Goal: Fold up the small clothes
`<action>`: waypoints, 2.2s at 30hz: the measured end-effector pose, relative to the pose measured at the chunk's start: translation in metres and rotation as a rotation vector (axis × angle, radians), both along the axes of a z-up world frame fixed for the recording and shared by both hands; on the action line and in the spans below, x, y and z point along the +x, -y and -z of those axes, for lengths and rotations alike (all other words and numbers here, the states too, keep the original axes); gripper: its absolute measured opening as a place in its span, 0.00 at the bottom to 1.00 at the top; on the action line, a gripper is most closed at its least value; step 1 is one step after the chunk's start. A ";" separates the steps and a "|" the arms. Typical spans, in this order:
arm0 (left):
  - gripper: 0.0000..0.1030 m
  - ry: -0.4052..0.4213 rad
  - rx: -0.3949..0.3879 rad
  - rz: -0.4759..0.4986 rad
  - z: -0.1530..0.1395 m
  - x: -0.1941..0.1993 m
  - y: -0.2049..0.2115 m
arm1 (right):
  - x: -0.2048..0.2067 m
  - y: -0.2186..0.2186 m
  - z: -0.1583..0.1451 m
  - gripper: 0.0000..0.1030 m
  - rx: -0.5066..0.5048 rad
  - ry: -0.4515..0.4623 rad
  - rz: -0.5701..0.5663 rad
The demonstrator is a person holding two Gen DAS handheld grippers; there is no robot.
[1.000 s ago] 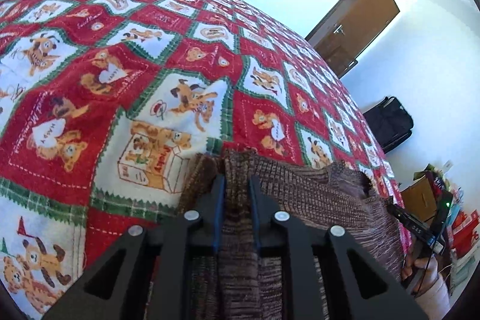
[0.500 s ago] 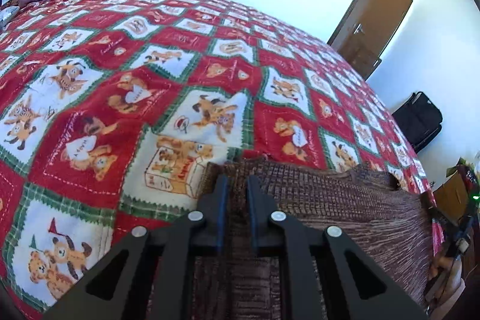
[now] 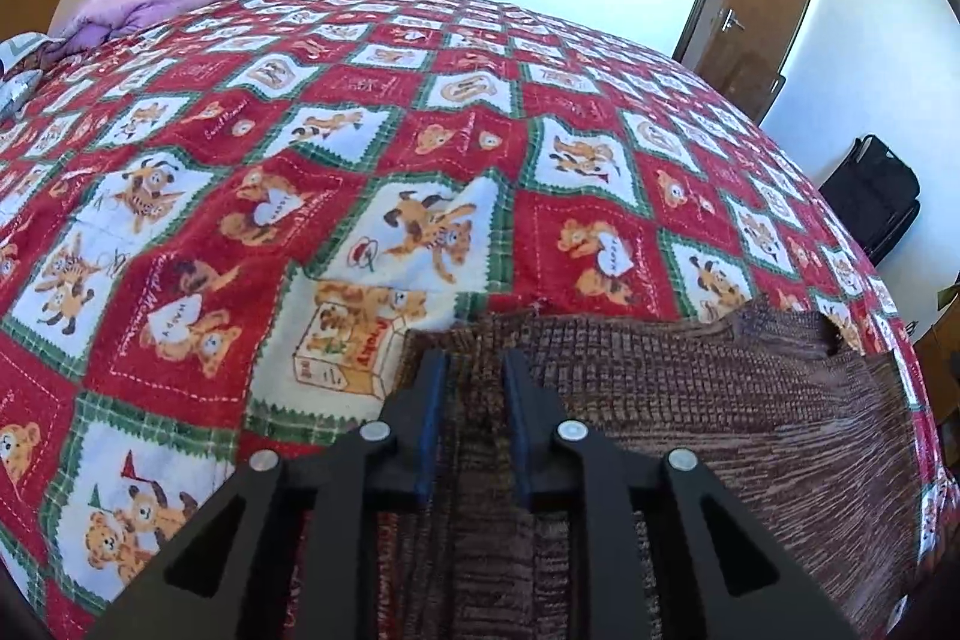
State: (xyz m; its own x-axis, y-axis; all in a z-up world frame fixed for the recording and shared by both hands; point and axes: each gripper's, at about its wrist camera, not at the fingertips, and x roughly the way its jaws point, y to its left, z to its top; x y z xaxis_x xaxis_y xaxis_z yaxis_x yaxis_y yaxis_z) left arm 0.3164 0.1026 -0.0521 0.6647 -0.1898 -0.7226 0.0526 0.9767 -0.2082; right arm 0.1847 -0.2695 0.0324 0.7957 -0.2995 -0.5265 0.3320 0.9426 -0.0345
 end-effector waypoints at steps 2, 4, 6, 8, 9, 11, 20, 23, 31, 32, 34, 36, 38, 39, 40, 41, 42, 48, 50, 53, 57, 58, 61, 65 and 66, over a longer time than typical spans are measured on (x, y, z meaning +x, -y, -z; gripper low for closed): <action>0.23 0.002 0.014 -0.002 0.000 0.000 0.002 | -0.009 -0.030 0.007 0.25 0.083 -0.082 -0.139; 0.24 0.004 0.021 -0.005 -0.001 -0.001 0.003 | -0.017 -0.062 0.019 0.25 0.118 -0.139 -0.241; 0.25 0.005 0.036 -0.010 -0.001 -0.001 0.004 | -0.024 -0.091 0.030 0.25 0.119 -0.156 -0.302; 0.29 0.008 0.067 -0.019 -0.001 -0.002 0.008 | -0.025 -0.120 0.042 0.25 0.102 -0.161 -0.357; 0.31 0.009 0.089 -0.027 -0.002 -0.003 0.010 | -0.026 -0.130 0.047 0.25 0.095 -0.166 -0.365; 0.51 0.010 0.126 -0.048 -0.002 -0.003 0.012 | -0.025 -0.148 0.060 0.25 0.140 -0.184 -0.389; 0.90 -0.020 0.186 -0.172 0.000 -0.002 0.001 | -0.023 -0.140 0.076 0.26 0.206 -0.165 -0.404; 0.90 -0.015 0.209 -0.170 -0.004 -0.009 0.003 | -0.021 -0.142 0.075 0.26 0.210 -0.159 -0.406; 0.90 0.018 0.253 -0.180 -0.016 -0.086 0.009 | -0.023 -0.142 0.075 0.26 0.217 -0.152 -0.407; 0.90 0.032 0.284 -0.174 -0.018 -0.099 0.015 | -0.023 -0.142 0.075 0.26 0.215 -0.152 -0.406; 0.90 0.047 0.292 -0.162 -0.023 -0.111 0.018 | -0.023 -0.143 0.075 0.27 0.215 -0.152 -0.405; 0.90 0.065 0.298 -0.154 -0.029 -0.122 0.023 | -0.023 -0.142 0.075 0.27 0.215 -0.152 -0.406; 0.92 0.077 0.328 -0.158 -0.033 -0.128 0.028 | -0.023 -0.142 0.075 0.27 0.215 -0.151 -0.406; 0.93 0.079 0.339 -0.158 -0.035 -0.130 0.030 | -0.023 -0.142 0.075 0.27 0.216 -0.151 -0.406; 0.94 0.081 0.345 -0.156 -0.037 -0.132 0.031 | -0.023 -0.142 0.075 0.27 0.215 -0.151 -0.406; 0.95 0.083 0.349 -0.154 -0.038 -0.134 0.033 | -0.023 -0.143 0.075 0.27 0.213 -0.151 -0.405; 0.96 0.083 0.352 -0.155 -0.039 -0.137 0.034 | -0.023 -0.143 0.075 0.27 0.209 -0.151 -0.404; 0.98 0.076 0.354 -0.163 -0.036 -0.152 0.034 | -0.025 -0.149 0.073 0.29 0.161 -0.158 -0.389; 0.98 0.076 0.351 -0.174 -0.036 -0.157 0.035 | -0.024 -0.150 0.072 0.32 0.150 -0.165 -0.381; 0.98 0.064 0.331 -0.163 -0.035 -0.162 0.035 | -0.026 -0.149 0.066 0.33 0.139 -0.199 -0.341; 0.98 0.067 0.356 -0.178 -0.031 -0.169 0.034 | -0.058 -0.151 0.049 0.34 0.216 -0.129 -0.343; 0.98 0.063 0.351 -0.178 -0.030 -0.169 0.033 | -0.069 -0.158 0.047 0.34 0.199 -0.116 -0.363; 0.98 0.034 0.320 -0.177 -0.023 -0.167 0.031 | -0.080 -0.174 0.058 0.34 0.183 -0.155 -0.422; 0.98 0.016 0.303 -0.172 -0.018 -0.172 0.030 | -0.088 -0.189 0.081 0.35 0.111 -0.146 -0.432; 0.98 0.018 0.292 -0.174 -0.019 -0.176 0.028 | -0.087 -0.191 0.081 0.36 0.100 -0.149 -0.429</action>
